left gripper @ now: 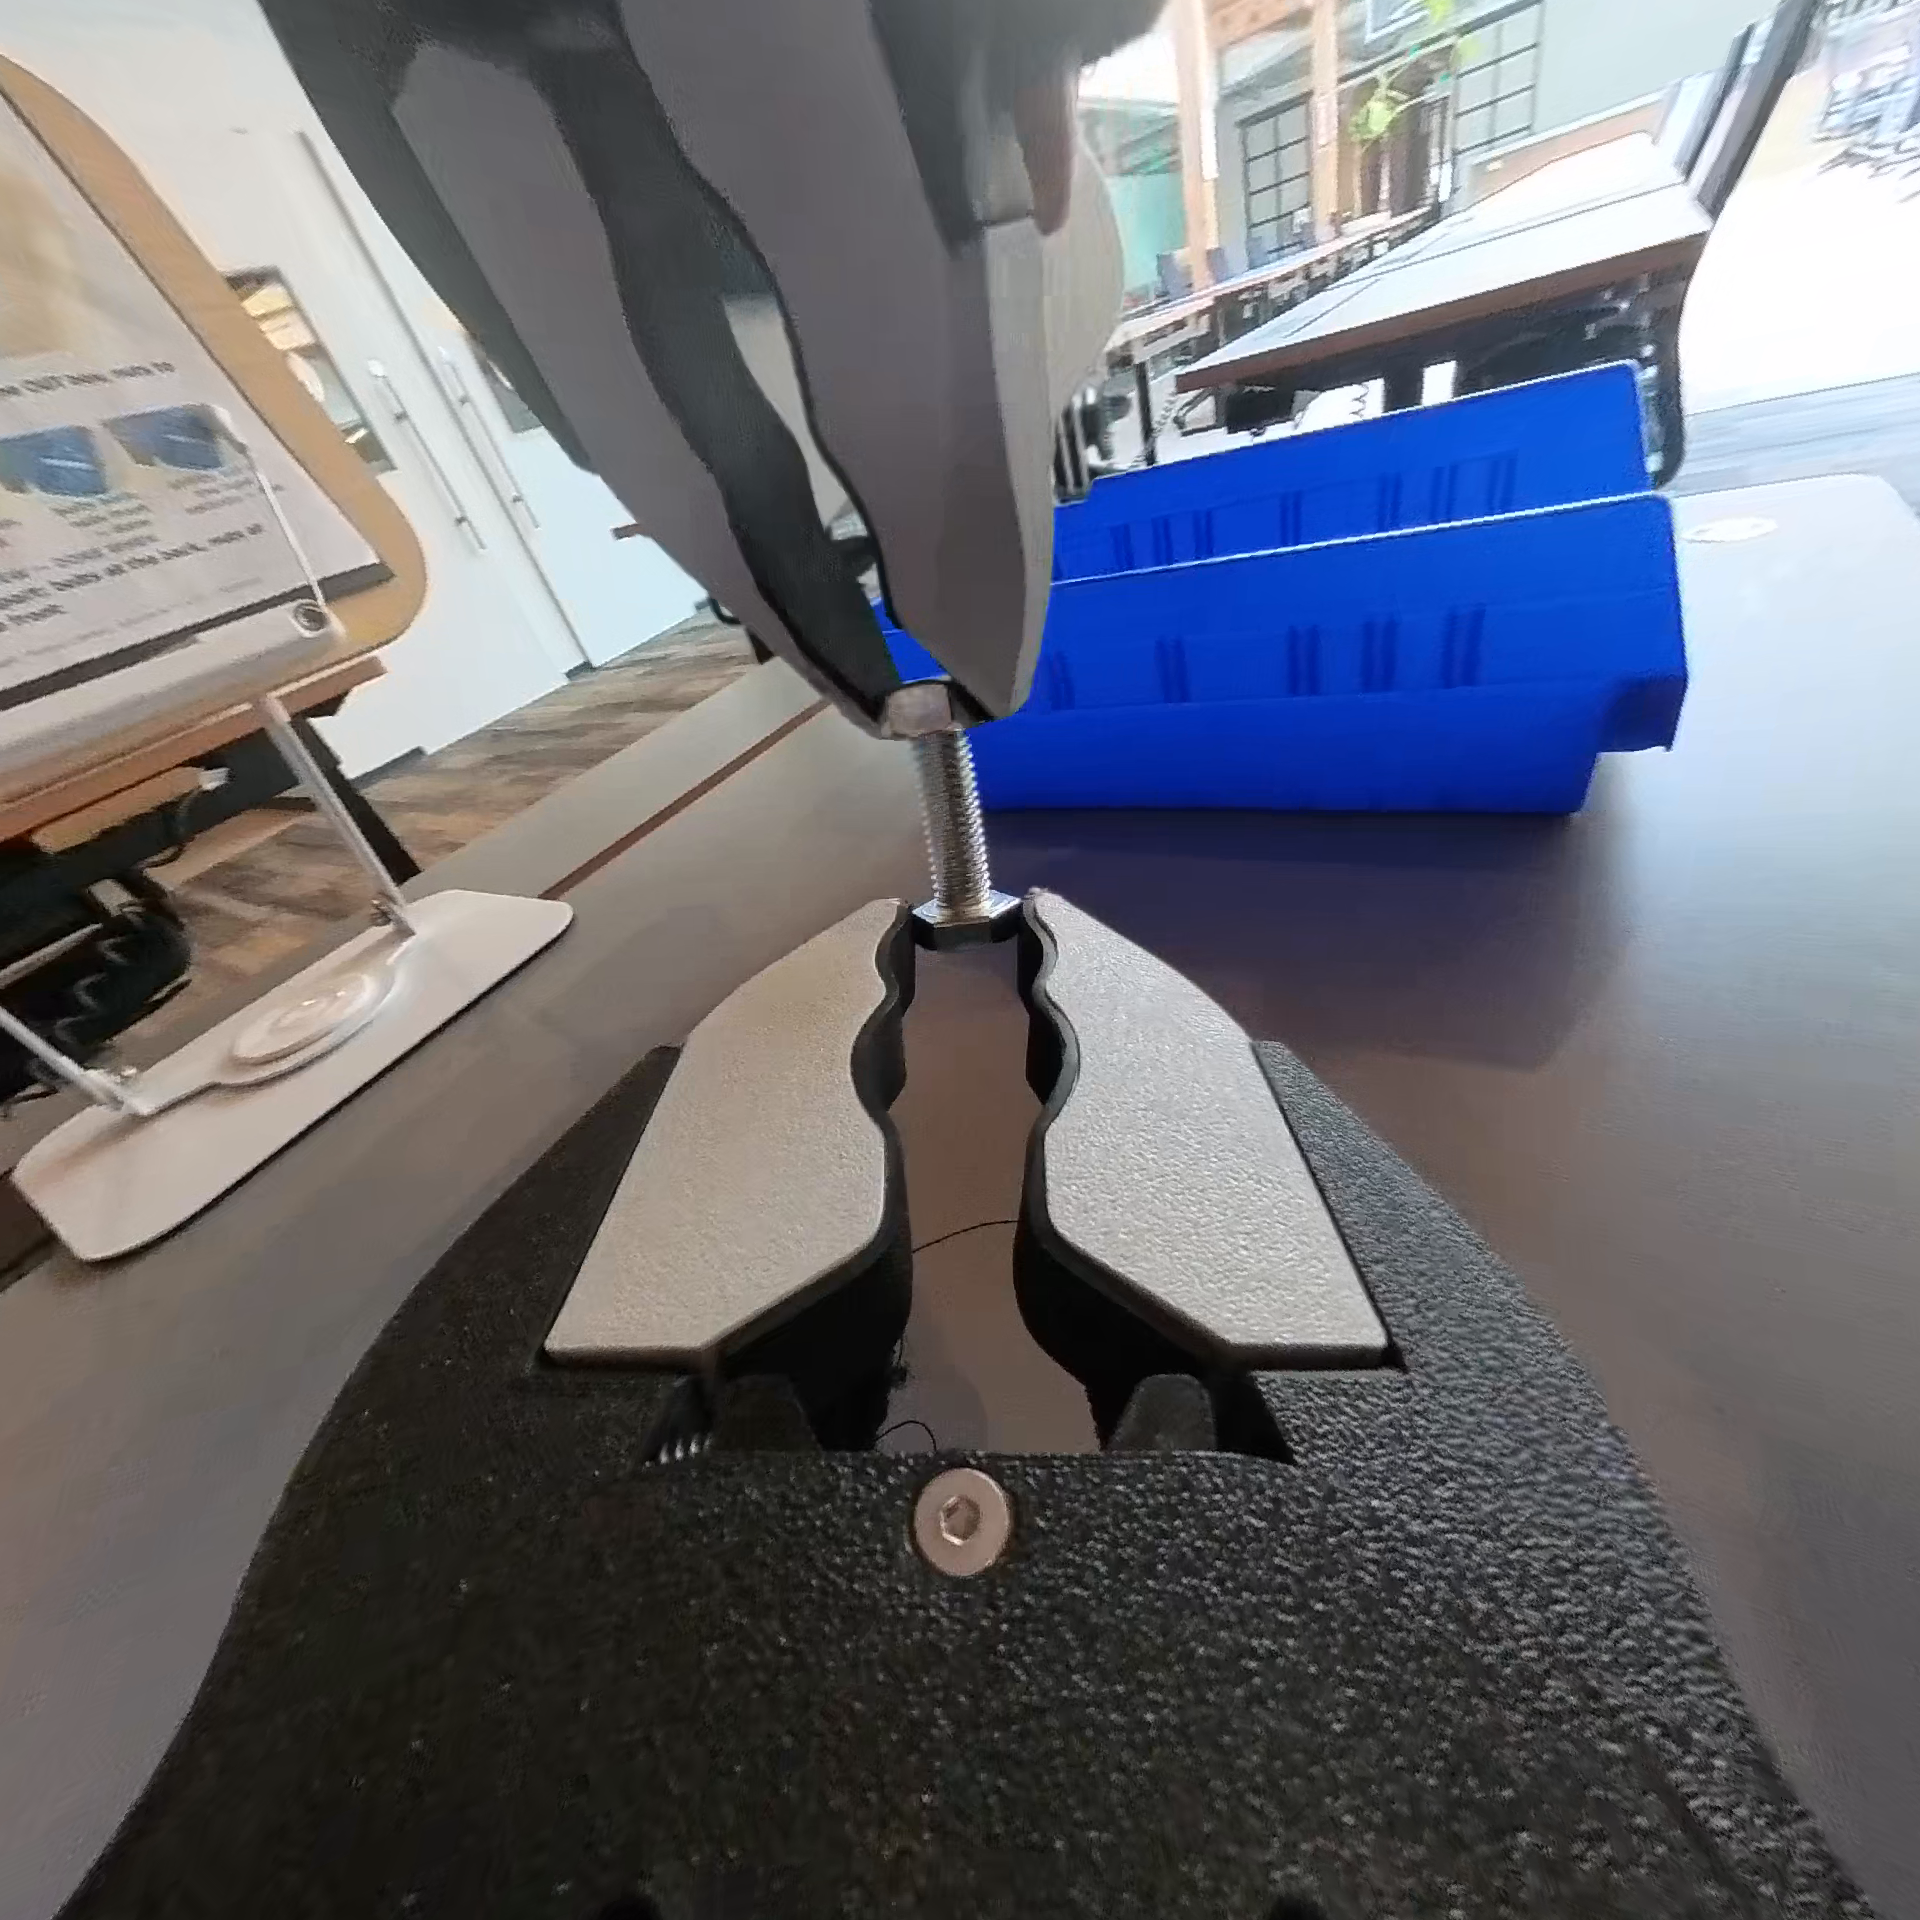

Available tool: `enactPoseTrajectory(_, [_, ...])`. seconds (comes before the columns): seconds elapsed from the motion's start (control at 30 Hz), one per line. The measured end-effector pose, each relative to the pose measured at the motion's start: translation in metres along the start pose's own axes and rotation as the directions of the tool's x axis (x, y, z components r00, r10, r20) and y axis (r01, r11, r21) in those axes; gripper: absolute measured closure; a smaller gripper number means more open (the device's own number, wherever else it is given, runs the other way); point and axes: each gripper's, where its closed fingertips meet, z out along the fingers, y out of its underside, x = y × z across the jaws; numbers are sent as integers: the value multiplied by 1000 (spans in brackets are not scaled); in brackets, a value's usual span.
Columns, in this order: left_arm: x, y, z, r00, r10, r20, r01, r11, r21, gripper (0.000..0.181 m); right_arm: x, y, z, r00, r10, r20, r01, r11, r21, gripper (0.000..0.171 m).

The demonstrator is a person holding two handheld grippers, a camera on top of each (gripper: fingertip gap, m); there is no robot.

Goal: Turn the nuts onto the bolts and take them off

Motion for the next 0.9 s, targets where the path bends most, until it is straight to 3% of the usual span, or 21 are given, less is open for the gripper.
enactPoseTrajectory(0.23, [-11,0,-2,989,96,114,-92,995,-39,162,3,-5,-2,965,243,100,-251,965,77,154])
enactPoseTrajectory(0.53, [-19,4,-3,947,241,212,-223,969,-106,162,5,-7,1,853,456,255,-499,855,140,154])
enactPoseTrajectory(0.73, [-17,1,-2,962,194,190,-184,980,-71,162,3,-9,-2,823,484,296,-542,825,158,153])
enactPoseTrajectory(0.9, [-16,3,-2,971,168,171,-160,985,-64,162,2,-10,1,819,490,298,-543,830,129,136])
